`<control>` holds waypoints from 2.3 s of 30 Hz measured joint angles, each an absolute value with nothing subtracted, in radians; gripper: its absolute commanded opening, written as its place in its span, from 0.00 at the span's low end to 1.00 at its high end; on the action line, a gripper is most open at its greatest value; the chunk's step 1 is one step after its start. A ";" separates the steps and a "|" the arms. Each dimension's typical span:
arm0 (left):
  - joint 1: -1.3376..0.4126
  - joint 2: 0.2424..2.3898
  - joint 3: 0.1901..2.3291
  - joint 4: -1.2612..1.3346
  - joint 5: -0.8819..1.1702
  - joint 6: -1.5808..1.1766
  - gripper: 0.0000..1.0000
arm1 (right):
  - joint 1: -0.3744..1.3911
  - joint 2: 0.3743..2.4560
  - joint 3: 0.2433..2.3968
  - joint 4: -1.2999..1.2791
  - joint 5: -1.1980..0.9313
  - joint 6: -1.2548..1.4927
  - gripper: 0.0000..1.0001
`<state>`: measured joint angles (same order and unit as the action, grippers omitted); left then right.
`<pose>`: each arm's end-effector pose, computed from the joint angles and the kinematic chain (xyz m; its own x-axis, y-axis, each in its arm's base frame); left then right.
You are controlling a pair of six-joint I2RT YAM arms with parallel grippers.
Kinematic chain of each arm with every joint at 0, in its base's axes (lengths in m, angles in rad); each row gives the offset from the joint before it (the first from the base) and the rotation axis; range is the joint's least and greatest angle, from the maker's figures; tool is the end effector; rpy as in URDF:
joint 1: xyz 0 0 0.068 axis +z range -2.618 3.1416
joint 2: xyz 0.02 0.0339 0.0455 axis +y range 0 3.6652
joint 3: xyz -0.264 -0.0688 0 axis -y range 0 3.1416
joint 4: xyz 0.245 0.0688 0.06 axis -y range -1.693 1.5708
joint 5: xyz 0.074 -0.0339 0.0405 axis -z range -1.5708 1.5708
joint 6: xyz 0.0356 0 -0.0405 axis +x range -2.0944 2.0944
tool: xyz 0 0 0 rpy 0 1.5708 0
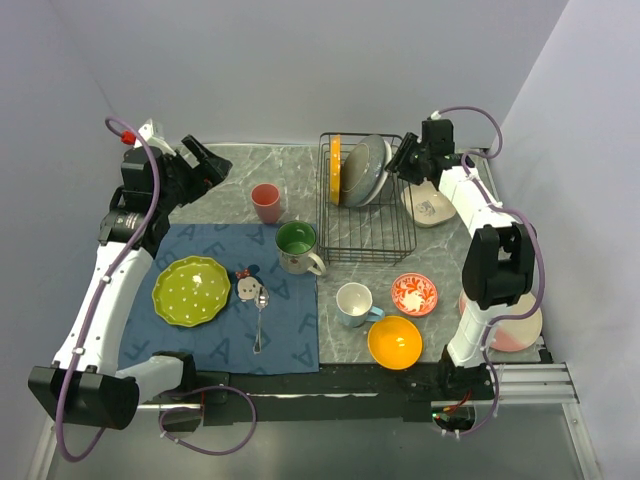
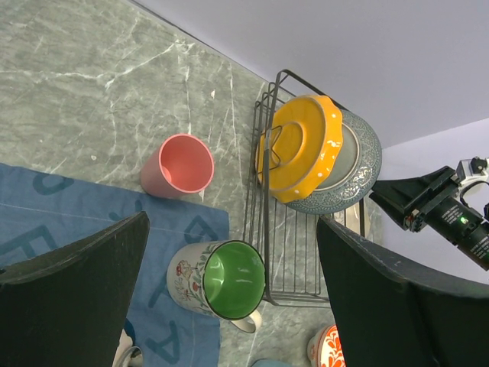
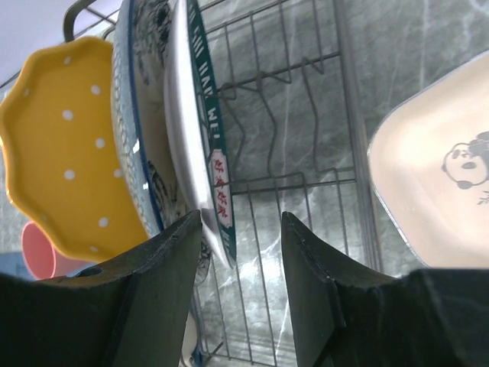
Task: Load the mixed dishes into the dish rack
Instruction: Insert the plate into the dish rack
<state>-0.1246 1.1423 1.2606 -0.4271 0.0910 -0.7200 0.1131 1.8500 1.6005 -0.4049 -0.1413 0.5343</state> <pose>0.2484 -0.0344 0.4089 -0.3650 -0.6161 -0.6980 -0.0412 0.7597 -0.6490 0.4283 0.0537 0.2984 -0.6339 0.4354 -0.6392 0.1163 0.8707 0.4778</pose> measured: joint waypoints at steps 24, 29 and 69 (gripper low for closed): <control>-0.124 1.147 1.247 -0.430 0.091 -0.721 0.97 | 0.139 1.850 1.582 -0.270 -0.334 0.474 0.40; -0.123 1.147 1.247 -0.431 0.090 -0.721 0.97 | 0.188 1.850 1.586 -0.260 -0.344 0.450 0.40; -0.123 1.147 1.236 -0.431 0.089 -0.720 0.97 | 0.299 1.737 1.615 -0.305 -0.161 0.372 0.68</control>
